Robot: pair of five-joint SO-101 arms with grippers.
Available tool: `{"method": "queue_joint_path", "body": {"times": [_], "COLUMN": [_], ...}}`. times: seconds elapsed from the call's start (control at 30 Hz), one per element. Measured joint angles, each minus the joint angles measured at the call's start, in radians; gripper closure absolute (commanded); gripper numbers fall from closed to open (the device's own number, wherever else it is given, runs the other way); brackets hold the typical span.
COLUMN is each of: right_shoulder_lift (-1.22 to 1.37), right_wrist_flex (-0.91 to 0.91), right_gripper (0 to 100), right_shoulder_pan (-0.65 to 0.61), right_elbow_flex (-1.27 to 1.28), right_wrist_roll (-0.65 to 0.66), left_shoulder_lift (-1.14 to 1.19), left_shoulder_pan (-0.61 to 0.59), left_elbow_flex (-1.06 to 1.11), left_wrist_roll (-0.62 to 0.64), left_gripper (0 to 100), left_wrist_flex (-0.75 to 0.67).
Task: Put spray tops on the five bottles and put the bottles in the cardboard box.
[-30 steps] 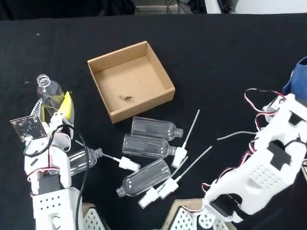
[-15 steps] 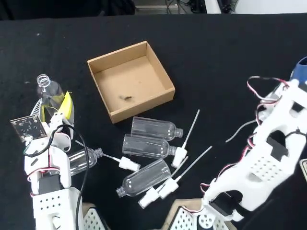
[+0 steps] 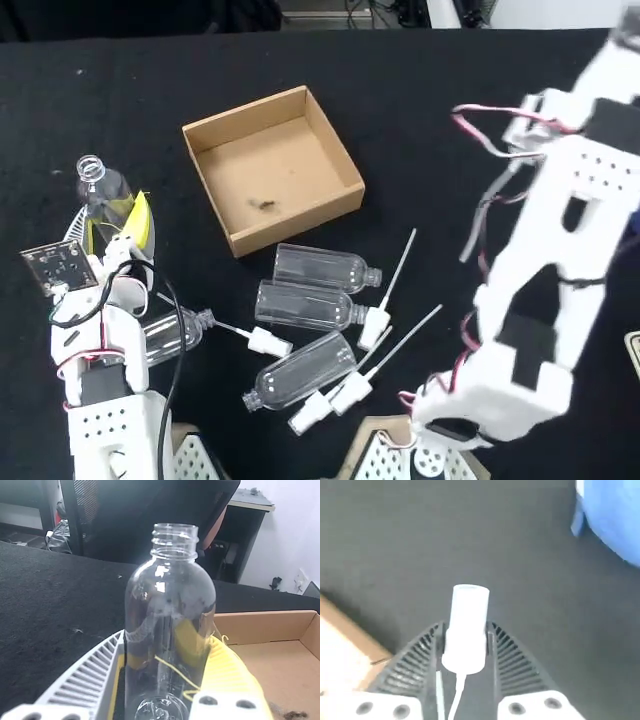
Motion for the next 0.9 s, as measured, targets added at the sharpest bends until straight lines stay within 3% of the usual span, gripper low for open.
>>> {"method": "queue_joint_path", "body": {"times": [0.4,0.7,0.9], "right_shoulder_lift": [-0.292,-0.324,-0.324], "right_wrist_flex": [-0.206,-0.318,-0.321], "right_gripper": [98.5,98.6,98.7], "right_shoulder_pan": [-0.454,-0.680,-0.717], "right_elbow_flex": [-0.006,-0.006,-0.006], "right_wrist_roll": [0.000,0.000,0.000], "left_shoulder_lift": [0.000,0.000,0.000], "left_shoulder_pan": [0.221,0.308,0.308], "left_elbow_flex": [-0.005,-0.005,-0.005], "left_wrist_roll": [0.000,0.000,0.000], "left_gripper": [97,97,97], "left_wrist_flex": [0.000,0.000,0.000]}}
